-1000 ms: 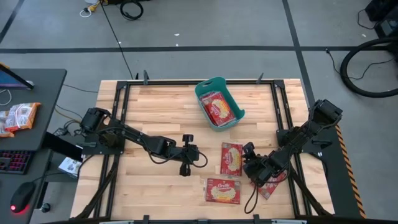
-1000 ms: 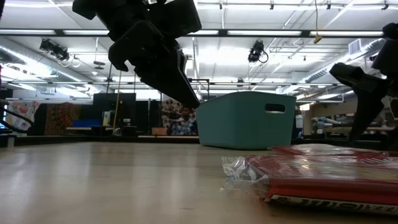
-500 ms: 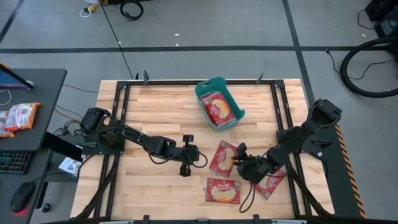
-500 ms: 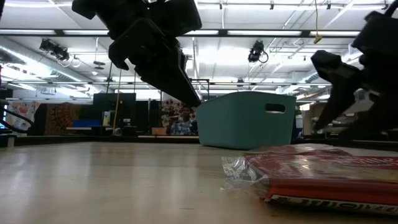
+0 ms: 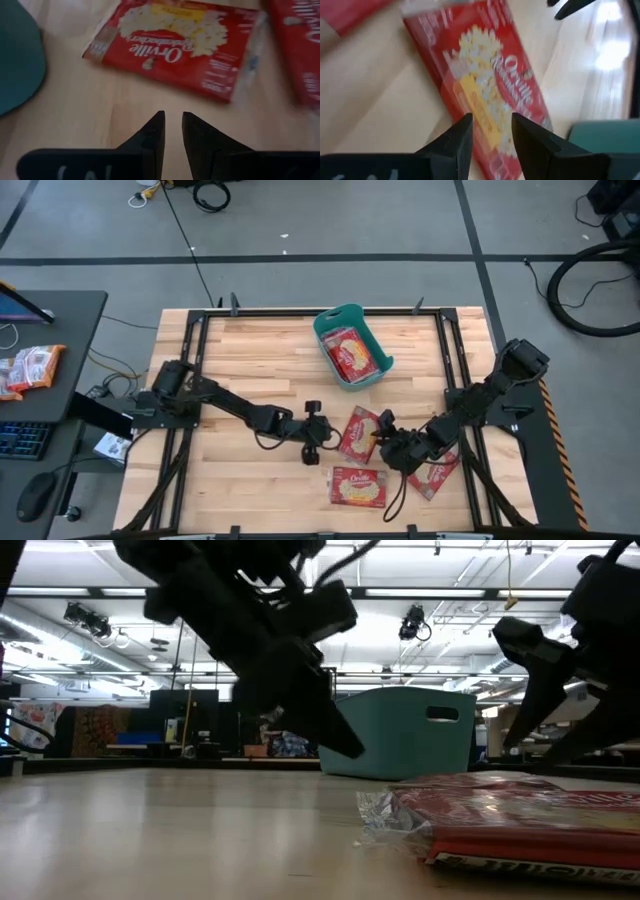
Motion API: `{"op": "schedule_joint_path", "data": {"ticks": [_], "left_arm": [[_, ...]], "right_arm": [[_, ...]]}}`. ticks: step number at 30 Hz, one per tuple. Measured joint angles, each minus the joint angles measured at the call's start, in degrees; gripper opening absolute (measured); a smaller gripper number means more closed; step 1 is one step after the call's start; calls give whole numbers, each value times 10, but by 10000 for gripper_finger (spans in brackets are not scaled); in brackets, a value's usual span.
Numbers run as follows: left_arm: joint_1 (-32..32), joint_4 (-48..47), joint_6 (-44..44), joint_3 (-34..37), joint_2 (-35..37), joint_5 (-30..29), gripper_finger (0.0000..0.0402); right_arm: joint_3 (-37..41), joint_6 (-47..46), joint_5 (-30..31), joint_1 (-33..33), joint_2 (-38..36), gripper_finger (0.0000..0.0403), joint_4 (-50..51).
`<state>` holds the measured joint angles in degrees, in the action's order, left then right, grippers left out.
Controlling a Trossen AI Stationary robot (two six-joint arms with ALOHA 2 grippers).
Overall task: Sort popcorn bags into baskets
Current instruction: Put the red popcorn bag into the green bin
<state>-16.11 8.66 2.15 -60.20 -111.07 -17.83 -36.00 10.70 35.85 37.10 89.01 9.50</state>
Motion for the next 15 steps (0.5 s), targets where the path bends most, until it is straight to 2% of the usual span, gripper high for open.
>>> {"op": "schedule_joint_path", "data": {"ticks": [5,15], "left_arm": [[12,56,0,0,-28,-1,71],[29,132,-3,0,-69,15,71]], "right_arm": [[-5,-30,-37,-2,0,139,42],[9,-12,-73,-18,0,139,32]]}}
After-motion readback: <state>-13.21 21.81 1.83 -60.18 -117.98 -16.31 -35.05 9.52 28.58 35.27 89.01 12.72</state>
